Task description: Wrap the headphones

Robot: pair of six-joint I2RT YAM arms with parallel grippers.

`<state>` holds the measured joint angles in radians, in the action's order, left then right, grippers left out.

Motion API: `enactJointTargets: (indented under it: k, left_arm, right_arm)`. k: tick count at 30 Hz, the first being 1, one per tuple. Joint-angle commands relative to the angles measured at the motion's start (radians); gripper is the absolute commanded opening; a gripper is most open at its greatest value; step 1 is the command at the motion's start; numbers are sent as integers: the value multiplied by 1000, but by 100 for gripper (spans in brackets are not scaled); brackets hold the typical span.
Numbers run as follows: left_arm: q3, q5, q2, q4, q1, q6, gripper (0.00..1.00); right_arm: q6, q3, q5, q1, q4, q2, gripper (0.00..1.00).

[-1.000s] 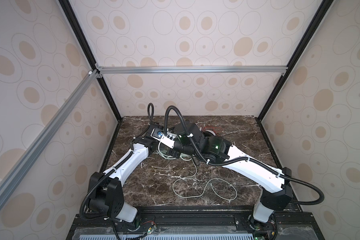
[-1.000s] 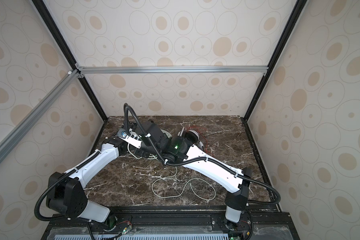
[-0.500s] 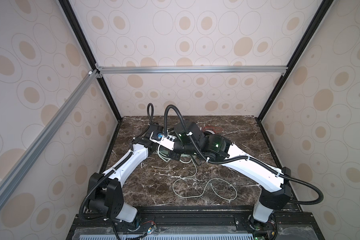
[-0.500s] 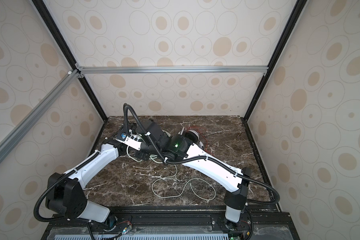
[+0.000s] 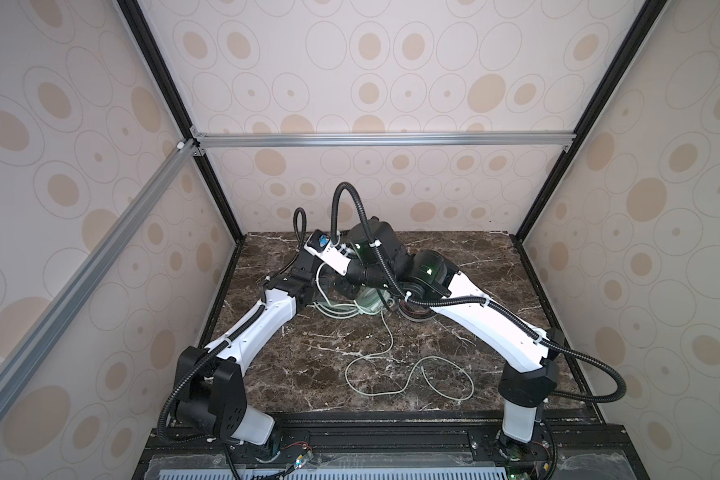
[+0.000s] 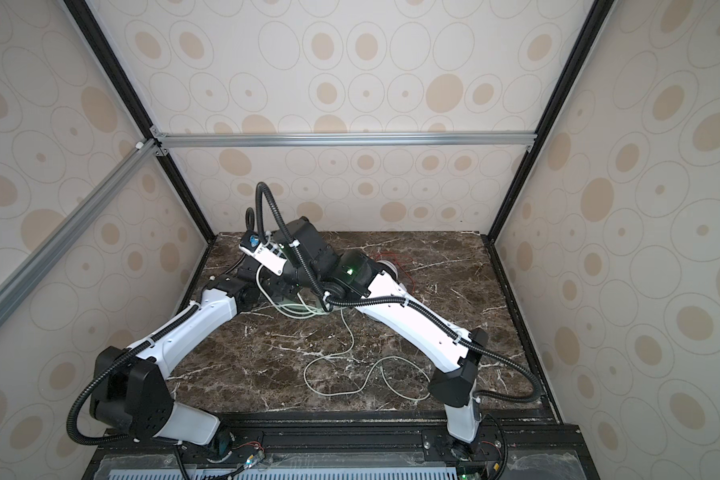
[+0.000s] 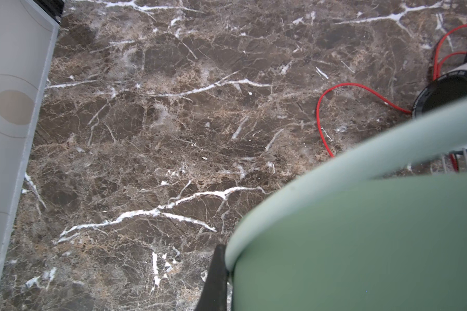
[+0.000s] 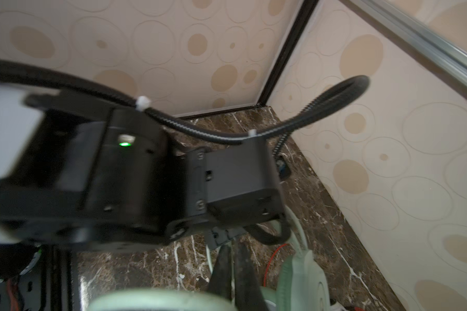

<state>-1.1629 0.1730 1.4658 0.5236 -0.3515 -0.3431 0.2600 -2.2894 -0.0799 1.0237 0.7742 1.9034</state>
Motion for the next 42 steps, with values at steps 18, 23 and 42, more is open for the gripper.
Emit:
enactJointTargets:
  k: [18,23,42]
  left_arm:
    - [60,-317,-148,-126,-10,-1,0]
    - [85,-372,-164,-133,-53,3,0]
    - [101,-550,-164,-188,-193,-7,0]
  right_arm:
    - [-24,-233,-94,-345,237,168,0]
    - [-45,-435,-46,-390,257,305,0]
    - [-211,-282,209,-505,177,381,0]
